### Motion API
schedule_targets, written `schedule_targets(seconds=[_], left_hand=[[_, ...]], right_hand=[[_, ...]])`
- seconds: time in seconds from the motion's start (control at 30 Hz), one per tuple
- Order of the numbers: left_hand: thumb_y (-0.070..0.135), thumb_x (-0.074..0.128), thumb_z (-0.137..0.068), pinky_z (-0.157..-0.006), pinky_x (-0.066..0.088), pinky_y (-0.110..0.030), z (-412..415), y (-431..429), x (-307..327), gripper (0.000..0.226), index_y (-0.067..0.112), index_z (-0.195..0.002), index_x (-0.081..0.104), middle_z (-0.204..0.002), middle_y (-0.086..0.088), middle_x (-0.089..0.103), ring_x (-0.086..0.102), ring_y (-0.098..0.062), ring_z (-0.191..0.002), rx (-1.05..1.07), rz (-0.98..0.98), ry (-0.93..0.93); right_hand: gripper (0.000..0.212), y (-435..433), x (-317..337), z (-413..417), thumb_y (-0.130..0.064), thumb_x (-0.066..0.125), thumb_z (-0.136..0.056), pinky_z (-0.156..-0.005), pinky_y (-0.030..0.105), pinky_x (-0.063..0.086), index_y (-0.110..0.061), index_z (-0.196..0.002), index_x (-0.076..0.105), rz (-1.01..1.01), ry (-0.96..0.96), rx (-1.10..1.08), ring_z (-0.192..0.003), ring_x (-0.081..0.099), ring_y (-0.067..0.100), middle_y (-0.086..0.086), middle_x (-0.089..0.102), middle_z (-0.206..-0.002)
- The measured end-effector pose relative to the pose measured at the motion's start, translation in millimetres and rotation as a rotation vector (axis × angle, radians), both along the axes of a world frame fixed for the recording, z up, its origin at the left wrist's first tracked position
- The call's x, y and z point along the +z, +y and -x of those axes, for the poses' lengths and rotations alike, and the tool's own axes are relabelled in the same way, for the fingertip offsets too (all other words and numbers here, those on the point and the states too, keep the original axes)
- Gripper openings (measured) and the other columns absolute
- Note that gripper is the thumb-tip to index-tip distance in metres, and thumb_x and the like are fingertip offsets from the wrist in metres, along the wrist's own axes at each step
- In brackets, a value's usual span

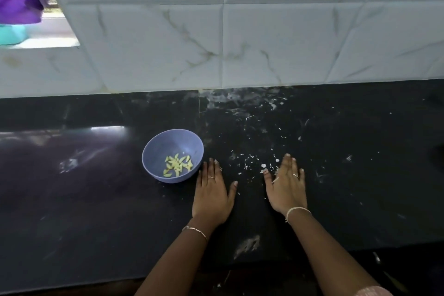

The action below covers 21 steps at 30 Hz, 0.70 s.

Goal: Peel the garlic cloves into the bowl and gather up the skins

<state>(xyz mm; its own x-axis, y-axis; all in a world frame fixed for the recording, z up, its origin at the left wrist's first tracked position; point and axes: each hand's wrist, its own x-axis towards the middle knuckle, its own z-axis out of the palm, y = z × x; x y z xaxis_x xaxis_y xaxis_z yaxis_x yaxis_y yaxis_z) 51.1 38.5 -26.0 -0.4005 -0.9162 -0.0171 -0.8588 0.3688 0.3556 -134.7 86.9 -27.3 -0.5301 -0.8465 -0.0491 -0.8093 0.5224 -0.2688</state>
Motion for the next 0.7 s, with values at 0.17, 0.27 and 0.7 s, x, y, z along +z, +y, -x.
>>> schedule_targets(seconds=[0.17, 0.27, 0.7], left_hand=[[0.04, 0.023, -0.105, -0.122, -0.004, -0.03, 24.8, -19.0, 0.4, 0.06, 0.013, -0.156, 0.008, -0.165, -0.001, 0.003, -0.004, -0.012, -0.151, -0.21, 0.038, 0.002], [0.03, 0.03, -0.105, -0.118, -0.002, -0.019, 24.9, -16.3, 5.3, 0.05, 0.02, -0.154, 0.025, -0.161, 0.006, 0.021, 0.006, -0.005, -0.149, -0.316, 0.037, 0.136], [0.016, 0.042, -0.092, -0.096, 0.048, -0.032, 40.0, -1.9, 14.3, 0.032, 0.024, -0.114, 0.063, -0.112, 0.01, 0.064, 0.058, -0.004, -0.108, 0.127, -0.262, 0.881]], right_hand=[[0.059, -20.3, -0.7, 9.6, -0.036, 0.026, -0.105, -0.119, 0.028, -0.003, -0.016, -0.156, 0.005, 0.062, -0.013, 0.381, -0.15, 0.007, 0.008, -0.002, 0.014, -0.163], [0.051, -15.2, 5.1, 10.7, -0.028, 0.029, -0.106, -0.118, 0.02, 0.0, -0.022, -0.156, 0.017, 0.122, -0.121, 0.492, -0.148, 0.016, 0.005, -0.007, 0.024, -0.16], [0.079, -4.2, -6.7, -24.7, -0.059, 0.005, -0.089, -0.121, 0.034, -0.003, -0.015, -0.156, 0.006, 0.092, -0.052, 0.425, -0.151, -0.003, 0.017, 0.003, 0.004, -0.164]])
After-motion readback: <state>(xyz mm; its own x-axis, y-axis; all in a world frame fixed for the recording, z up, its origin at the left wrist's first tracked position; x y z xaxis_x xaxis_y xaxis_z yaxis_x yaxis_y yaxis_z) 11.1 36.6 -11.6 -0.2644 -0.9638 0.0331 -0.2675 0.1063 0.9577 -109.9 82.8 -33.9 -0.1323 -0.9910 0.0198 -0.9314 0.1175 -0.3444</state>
